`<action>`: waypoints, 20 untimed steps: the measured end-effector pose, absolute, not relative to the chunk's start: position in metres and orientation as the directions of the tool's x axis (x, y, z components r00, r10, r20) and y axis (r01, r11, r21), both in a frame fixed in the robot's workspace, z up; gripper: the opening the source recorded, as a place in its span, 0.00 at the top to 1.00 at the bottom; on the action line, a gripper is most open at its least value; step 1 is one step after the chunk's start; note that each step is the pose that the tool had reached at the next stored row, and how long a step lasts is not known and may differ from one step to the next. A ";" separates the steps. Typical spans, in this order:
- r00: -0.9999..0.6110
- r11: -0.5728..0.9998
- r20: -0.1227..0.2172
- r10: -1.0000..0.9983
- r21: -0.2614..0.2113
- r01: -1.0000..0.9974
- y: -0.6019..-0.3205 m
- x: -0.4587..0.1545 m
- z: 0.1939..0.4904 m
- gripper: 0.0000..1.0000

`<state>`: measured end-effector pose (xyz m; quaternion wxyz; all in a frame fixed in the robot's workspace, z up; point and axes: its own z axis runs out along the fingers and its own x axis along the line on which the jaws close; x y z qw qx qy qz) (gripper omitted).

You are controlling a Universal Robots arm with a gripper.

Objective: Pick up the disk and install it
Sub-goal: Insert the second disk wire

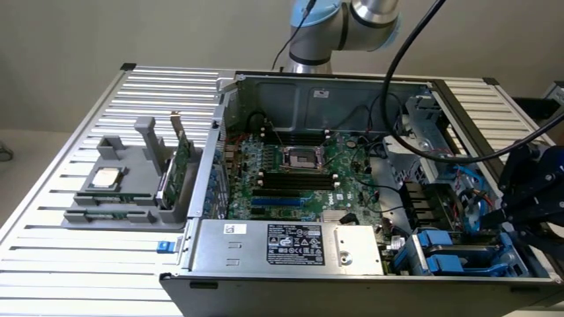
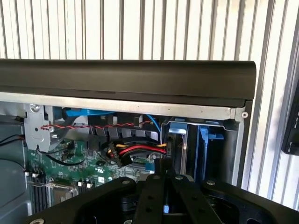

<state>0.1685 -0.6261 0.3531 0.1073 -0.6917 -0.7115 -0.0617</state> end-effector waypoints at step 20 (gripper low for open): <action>-0.020 0.035 0.238 0.971 -0.061 0.998 -0.627 0.136 0.355 0.89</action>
